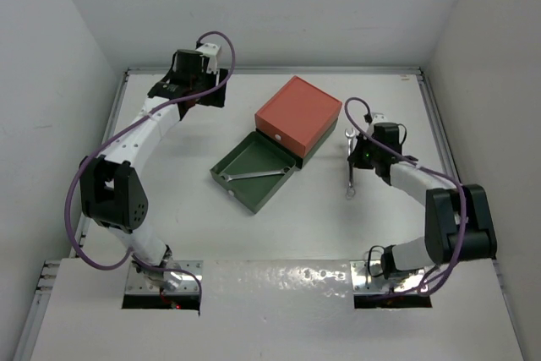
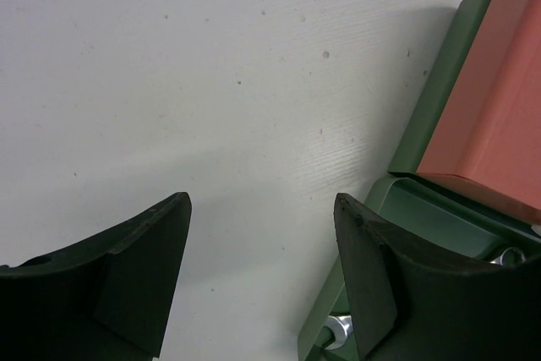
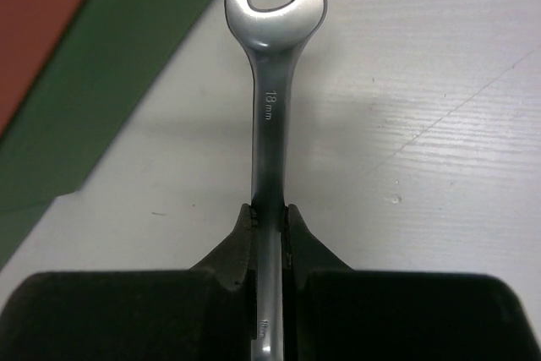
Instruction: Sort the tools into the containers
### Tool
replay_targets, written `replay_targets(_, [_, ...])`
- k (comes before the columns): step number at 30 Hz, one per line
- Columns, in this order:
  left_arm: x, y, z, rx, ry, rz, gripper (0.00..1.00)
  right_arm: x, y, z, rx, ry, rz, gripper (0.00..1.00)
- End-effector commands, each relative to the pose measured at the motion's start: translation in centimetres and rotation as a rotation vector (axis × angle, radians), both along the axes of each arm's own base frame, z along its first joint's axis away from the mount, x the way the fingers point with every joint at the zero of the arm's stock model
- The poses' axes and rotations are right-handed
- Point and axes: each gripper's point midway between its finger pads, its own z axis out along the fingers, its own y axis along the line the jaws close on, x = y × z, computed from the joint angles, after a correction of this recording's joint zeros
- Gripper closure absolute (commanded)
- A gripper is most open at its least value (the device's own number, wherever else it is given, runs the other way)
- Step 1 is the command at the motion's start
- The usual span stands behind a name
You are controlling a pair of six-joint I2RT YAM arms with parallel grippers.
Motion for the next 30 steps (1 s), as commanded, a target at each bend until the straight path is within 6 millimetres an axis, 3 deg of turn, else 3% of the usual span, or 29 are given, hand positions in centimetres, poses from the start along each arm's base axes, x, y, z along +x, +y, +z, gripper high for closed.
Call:
replay_targets(1, [0.5,0.6,2.5,-0.008,-0.079,0.016,0.34,2.9,0.9,6.6,0.034,-0.247,0.043,1.0])
replay_targets(3, [0.5,0.7,2.4,-0.006,-0.077,0.017,0.34,3.1,1.0,8.8,0.028,-0.301,0.063,1.0])
replay_targets(8, [0.9,0.8,2.3,-0.006,-0.077,0.021,0.34,4.1,2.4,16.5,-0.013,-0.476,0.143,1.0])
replay_targets(12, [1.0,0.8,2.3,-0.005,-0.077,0.022,0.34,4.2,6.0,20.0,-0.012,-0.547,0.23,1.0])
replay_targets(16, [0.8,1.0,2.0,0.001,-0.072,0.027,0.34,3.3,14.0,23.0,0.06,-0.63,0.416,1.0])
replay_targets(17, [0.8,1.1,2.1,0.003,-0.074,0.028,0.34,3.5,15.7,22.3,0.063,-0.623,0.461,1.0])
replay_targets(18, [0.8,1.0,2.2,0.003,-0.077,0.028,0.34,2.8,18.6,22.6,0.064,-0.653,0.543,1.0])
replay_targets(19, [0.8,1.2,2.1,0.007,-0.078,0.033,0.34,3.0,20.1,23.5,0.066,-0.676,0.577,1.0])
replay_targets(20, [0.8,1.1,2.2,0.009,-0.08,0.032,0.34,3.4,21.9,21.8,0.049,-0.644,0.634,1.0])
replay_targets(23, [0.7,1.6,2.2,0.02,-0.082,0.042,0.34,2.6,26.7,21.6,0.071,-0.655,0.779,1.0])
replay_targets(24, [0.7,1.7,2.5,0.022,-0.09,0.044,0.34,2.3,28.3,19.9,0.069,-0.632,0.824,1.0])
replay_targets(26, [0.6,2.3,2.3,0.026,-0.087,0.055,0.33,2.2,29.6,19.2,0.035,-0.642,0.883,1.0])
replay_targets(30, [0.5,3.8,1.8,0.017,-0.079,0.091,0.33,1.2,31.8,16.0,0.029,-0.6,1.009,1.0])
